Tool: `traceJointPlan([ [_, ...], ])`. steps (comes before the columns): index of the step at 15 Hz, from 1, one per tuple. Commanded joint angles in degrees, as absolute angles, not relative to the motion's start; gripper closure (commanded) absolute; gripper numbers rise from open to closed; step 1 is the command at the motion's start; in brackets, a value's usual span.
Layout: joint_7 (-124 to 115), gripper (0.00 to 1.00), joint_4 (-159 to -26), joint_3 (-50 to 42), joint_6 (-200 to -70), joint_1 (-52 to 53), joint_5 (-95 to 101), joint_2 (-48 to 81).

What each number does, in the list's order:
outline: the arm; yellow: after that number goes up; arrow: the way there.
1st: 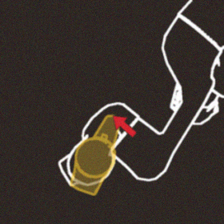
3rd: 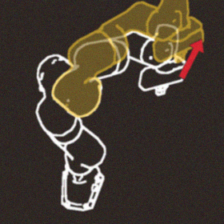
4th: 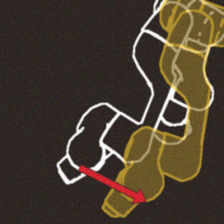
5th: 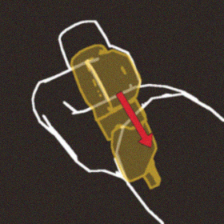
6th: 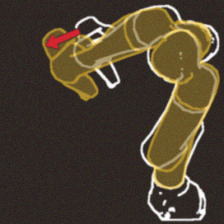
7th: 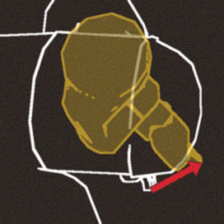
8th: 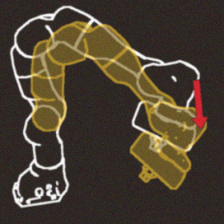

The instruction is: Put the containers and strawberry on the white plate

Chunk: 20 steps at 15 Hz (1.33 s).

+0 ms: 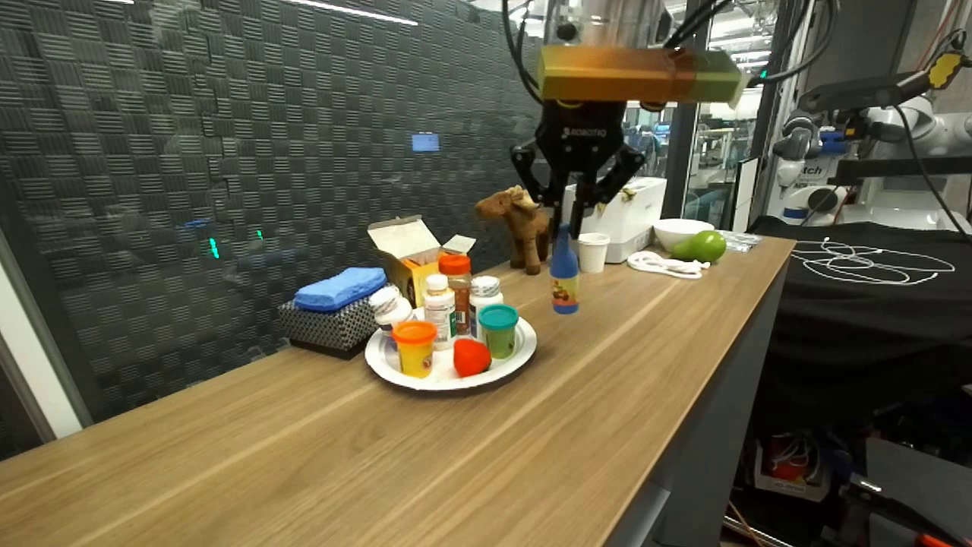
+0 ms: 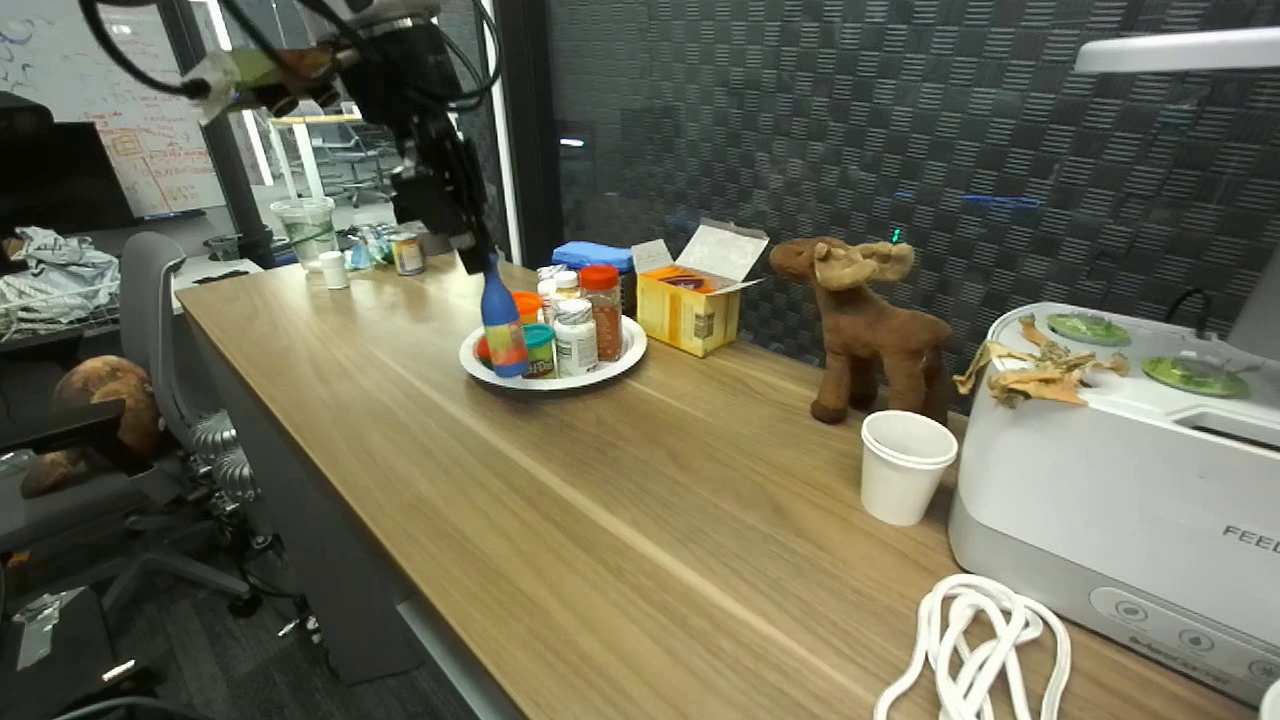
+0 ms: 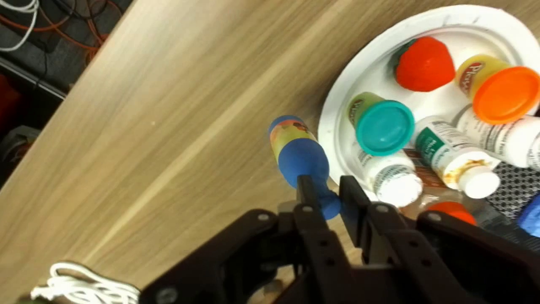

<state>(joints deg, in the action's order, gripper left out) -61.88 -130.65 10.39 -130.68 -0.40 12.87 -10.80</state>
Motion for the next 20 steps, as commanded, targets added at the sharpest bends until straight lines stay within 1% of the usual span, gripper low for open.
traceJointPlan([
  [1,-61.04,0.95,-117.42,12.59,-122.73,1.97,18.31,-4.28],
  [5,-57.26,0.95,-109.98,11.63,-123.99,4.78,17.99,1.66],
  [10,-52.06,0.95,-105.41,10.02,-125.74,6.5,14.81,7.79],
  [15,-48.22,0.95,-104.47,8.78,-127.43,7.6,10.69,10.21],
  [20,-48.74,0.95,-107.19,8.37,-127.91,9.2,11.04,8.22],
])
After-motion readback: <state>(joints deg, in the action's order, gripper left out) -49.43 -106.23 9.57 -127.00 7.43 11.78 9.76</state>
